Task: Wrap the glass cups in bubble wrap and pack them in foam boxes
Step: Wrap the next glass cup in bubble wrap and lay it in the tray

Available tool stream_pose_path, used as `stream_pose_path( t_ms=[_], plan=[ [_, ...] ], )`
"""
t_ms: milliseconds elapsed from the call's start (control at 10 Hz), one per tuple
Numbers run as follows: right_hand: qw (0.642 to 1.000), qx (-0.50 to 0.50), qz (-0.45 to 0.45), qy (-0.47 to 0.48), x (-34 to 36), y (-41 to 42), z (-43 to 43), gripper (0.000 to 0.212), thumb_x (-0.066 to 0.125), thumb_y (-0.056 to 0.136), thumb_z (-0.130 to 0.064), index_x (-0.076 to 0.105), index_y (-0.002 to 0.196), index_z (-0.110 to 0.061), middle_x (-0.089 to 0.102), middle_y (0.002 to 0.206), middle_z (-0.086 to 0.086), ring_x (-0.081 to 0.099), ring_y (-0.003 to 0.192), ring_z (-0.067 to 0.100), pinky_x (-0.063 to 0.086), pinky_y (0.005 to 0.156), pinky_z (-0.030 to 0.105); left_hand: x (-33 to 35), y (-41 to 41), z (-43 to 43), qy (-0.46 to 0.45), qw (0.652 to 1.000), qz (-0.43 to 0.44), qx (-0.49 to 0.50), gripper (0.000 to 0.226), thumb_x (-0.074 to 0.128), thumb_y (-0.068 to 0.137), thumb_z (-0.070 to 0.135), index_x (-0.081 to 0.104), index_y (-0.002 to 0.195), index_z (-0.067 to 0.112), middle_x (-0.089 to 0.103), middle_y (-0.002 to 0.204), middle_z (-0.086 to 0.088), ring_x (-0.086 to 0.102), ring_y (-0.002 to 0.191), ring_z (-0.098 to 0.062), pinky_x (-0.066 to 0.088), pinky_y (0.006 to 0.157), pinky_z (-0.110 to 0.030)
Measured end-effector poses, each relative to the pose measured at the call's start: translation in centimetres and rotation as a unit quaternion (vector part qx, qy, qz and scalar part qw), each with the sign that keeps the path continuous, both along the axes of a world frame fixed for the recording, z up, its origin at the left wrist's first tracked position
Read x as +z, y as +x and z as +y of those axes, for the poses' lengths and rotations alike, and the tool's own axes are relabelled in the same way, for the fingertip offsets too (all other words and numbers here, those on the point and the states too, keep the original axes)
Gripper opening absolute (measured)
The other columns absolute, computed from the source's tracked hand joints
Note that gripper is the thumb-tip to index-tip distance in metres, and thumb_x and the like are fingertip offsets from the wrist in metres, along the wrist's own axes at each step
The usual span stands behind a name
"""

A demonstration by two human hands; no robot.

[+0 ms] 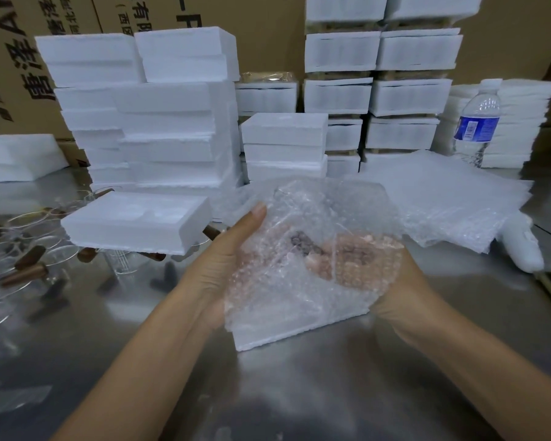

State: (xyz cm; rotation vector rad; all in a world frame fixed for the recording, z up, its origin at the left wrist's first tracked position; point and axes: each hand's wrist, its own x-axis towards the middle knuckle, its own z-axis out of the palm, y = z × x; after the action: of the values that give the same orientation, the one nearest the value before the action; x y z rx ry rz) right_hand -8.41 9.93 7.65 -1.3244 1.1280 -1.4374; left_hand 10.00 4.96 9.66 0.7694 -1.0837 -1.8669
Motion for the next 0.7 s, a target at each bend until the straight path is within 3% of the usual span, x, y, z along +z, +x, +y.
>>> stream_pose_path(
  t_ms=[100,200,300,400,500,600,700],
  plan=[
    [0.993,-0.044,0.099,-0.041,1.6,1.3,1.4,0.042,0.056,0.088,0.007,0.075,0.074,-0.028,0.072,0.078,-0.008,0.067,0.075,0.004,0.049,0.071,0.02,0.3,-0.3,-0.2,0.036,0.996,0.079,-0.019,0.053,0.082,0.049,0.042,0.077,0.096,0.018,0.073,0.102,-0.011,0.072,0.087,-0.028,0.058,0.063,-0.039],
    [0.981,-0.107,0.094,-0.128,2.0,1.0,1.4,0.032,0.053,0.089,-0.047,0.072,0.064,-0.042,0.073,0.075,-0.011,0.067,0.073,0.001,0.042,0.072,0.01,0.1,-0.1,-0.7,0.064,0.985,0.158,-0.018,0.068,0.084,0.053,0.041,0.069,0.113,0.013,0.069,0.114,-0.013,0.068,0.099,-0.031,0.057,0.077,-0.044],
    [0.976,-0.082,0.106,-0.17,2.4,0.2,1.6,0.042,0.052,0.072,-0.074,0.073,0.082,-0.039,0.067,0.099,-0.025,0.06,0.102,-0.004,0.041,0.088,0.009,0.1,0.2,-0.9,0.067,0.971,0.228,-0.013,0.077,0.093,0.041,0.036,0.071,0.11,0.01,0.069,0.112,-0.014,0.069,0.096,-0.03,0.057,0.073,-0.045],
    [0.963,-0.1,0.198,-0.154,2.3,-0.4,1.4,0.019,0.074,0.065,-0.058,0.071,0.078,-0.044,0.055,0.109,-0.031,0.048,0.114,-0.01,0.035,0.1,0.016,0.1,0.2,-0.9,0.057,0.968,0.245,0.002,0.097,0.097,0.03,0.033,0.066,0.119,0.01,0.066,0.119,-0.015,0.066,0.104,-0.033,0.056,0.078,-0.05],
    [0.969,-0.151,0.135,-0.144,3.1,-0.5,0.7,0.005,0.067,0.068,-0.043,0.07,0.068,-0.04,0.058,0.111,-0.022,0.054,0.107,-0.01,0.04,0.097,0.023,0.1,0.1,-0.9,0.057,0.964,0.26,0.004,0.112,0.097,0.027,0.032,0.058,0.13,0.011,0.06,0.128,-0.015,0.058,0.118,-0.034,0.043,0.102,-0.052],
    [0.971,-0.174,0.077,-0.146,5.0,-0.7,0.1,0.009,0.064,0.076,-0.036,0.069,0.071,-0.031,0.066,0.089,-0.011,0.06,0.079,0.001,0.044,0.075,0.015,0.1,0.1,-1.0,0.043,0.955,0.293,0.015,0.108,0.098,0.026,0.026,0.06,0.127,0.01,0.058,0.131,-0.016,0.054,0.123,-0.034,0.034,0.11,-0.052],
    [0.97,-0.169,0.053,-0.168,7.0,0.1,-0.4,0.011,0.061,0.086,-0.028,0.063,0.075,-0.024,0.067,0.075,-0.014,0.062,0.073,-0.003,0.045,0.07,0.008,0.1,0.1,-1.1,0.037,0.949,0.31,0.031,0.095,0.098,0.025,0.024,0.066,0.113,0.011,0.058,0.131,-0.017,0.052,0.124,-0.036,0.033,0.109,-0.053]
  ],
)
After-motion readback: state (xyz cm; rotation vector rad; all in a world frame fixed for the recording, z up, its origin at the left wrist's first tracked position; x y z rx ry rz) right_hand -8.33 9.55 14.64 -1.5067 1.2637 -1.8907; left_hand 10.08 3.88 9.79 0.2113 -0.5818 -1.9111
